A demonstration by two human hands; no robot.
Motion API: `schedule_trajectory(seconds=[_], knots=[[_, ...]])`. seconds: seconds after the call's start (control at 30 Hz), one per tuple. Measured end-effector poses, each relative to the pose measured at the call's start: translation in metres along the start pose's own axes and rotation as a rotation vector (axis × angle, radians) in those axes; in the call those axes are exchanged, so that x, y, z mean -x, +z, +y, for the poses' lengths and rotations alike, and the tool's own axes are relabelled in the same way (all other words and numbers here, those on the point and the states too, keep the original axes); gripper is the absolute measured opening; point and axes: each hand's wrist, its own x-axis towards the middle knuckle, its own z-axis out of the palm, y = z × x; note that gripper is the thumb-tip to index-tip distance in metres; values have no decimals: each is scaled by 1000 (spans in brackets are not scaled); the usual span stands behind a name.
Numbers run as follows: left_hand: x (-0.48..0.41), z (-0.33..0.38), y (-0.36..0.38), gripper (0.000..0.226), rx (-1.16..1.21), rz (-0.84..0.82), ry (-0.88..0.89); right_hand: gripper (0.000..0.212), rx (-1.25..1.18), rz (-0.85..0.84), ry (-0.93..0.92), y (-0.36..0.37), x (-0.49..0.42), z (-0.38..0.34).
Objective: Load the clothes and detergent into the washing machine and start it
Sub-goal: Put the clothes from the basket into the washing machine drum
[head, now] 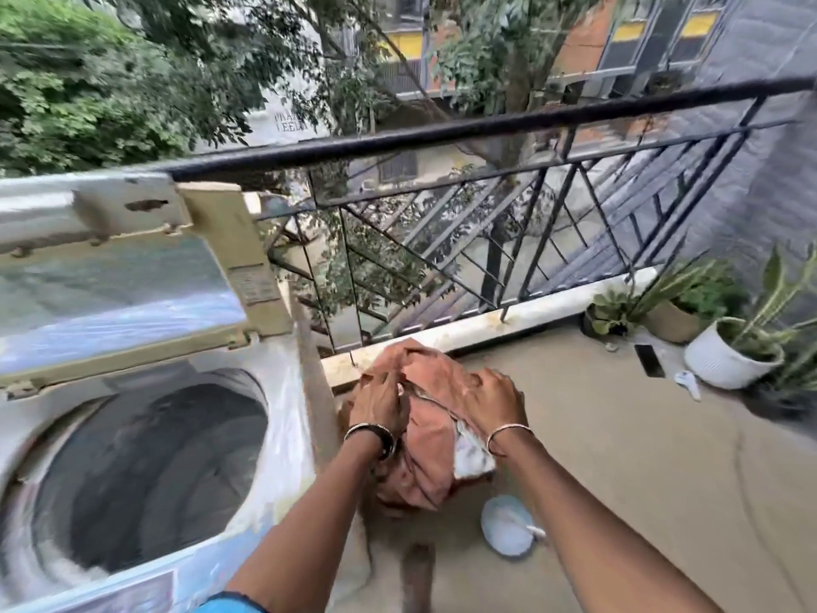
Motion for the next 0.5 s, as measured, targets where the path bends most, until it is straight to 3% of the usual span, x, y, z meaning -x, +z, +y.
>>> schedule_trajectory(seconds=[0.33, 0.43, 0.5], knots=[[-122, -23, 124, 47, 85, -188, -202, 29, -79, -201, 274, 98, -97, 102], [-166, -42, 159, 48, 81, -194, -285, 33, -76, -344, 366, 149, -138, 132], [-191, -58, 176, 54, 94, -191, -344, 48, -33, -420, 407, 178, -162, 143]])
